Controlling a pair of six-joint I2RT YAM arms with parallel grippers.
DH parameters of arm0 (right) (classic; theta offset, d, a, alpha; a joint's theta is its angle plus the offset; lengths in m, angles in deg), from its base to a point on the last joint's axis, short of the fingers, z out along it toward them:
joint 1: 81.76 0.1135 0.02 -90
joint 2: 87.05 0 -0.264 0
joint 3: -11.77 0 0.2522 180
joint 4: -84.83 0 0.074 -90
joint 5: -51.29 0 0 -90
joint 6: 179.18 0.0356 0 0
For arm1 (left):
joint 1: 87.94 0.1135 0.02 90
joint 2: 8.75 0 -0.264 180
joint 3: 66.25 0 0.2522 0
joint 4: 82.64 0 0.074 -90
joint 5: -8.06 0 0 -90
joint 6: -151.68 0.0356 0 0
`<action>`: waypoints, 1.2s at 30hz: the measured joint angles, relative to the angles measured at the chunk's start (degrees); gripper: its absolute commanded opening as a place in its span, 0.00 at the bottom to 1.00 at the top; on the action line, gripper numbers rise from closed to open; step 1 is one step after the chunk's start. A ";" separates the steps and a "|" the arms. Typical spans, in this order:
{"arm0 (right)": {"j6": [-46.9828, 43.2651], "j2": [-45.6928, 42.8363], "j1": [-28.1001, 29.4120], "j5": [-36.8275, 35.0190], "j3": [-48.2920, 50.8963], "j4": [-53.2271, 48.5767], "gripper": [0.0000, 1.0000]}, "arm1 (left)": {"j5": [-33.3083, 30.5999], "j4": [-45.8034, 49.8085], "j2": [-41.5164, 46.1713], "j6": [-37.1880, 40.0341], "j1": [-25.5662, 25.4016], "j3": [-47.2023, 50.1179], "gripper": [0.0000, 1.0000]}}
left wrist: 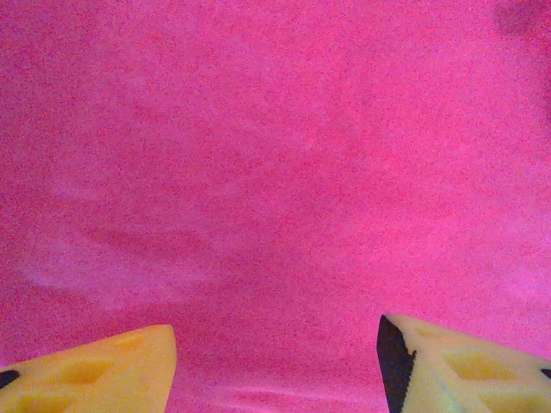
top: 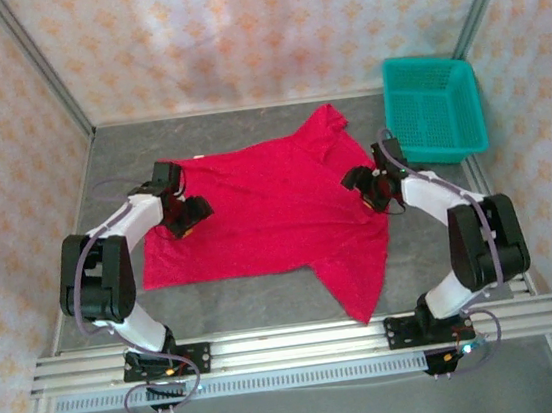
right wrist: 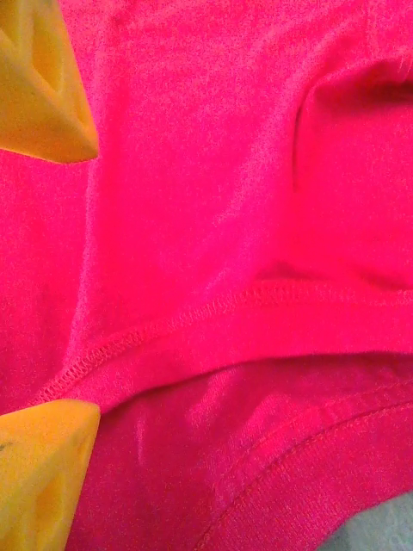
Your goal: Fold the inside-out t-shirt
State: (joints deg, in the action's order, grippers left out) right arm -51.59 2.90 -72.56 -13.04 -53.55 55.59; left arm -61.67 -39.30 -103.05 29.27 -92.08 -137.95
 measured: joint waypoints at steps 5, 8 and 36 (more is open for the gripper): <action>-1.01 6.19 0.00 -1.36 -4.92 -0.57 0.72 | 0.31 -0.83 -2.14 0.00 -0.61 0.00 0.65; -1.66 10.19 -0.02 -2.29 -8.20 -0.96 0.71 | 0.09 -0.72 -2.51 0.02 -1.11 0.42 0.65; -4.59 38.53 3.89 -7.04 -47.84 -11.67 0.69 | -4.68 -11.19 2.40 -16.55 -33.44 9.94 0.65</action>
State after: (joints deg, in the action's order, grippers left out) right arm -56.18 41.43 -68.67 -20.08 -101.39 43.92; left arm -66.35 -50.49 -100.65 12.73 -125.52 -128.00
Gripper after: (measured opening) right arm 0.691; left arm 0.647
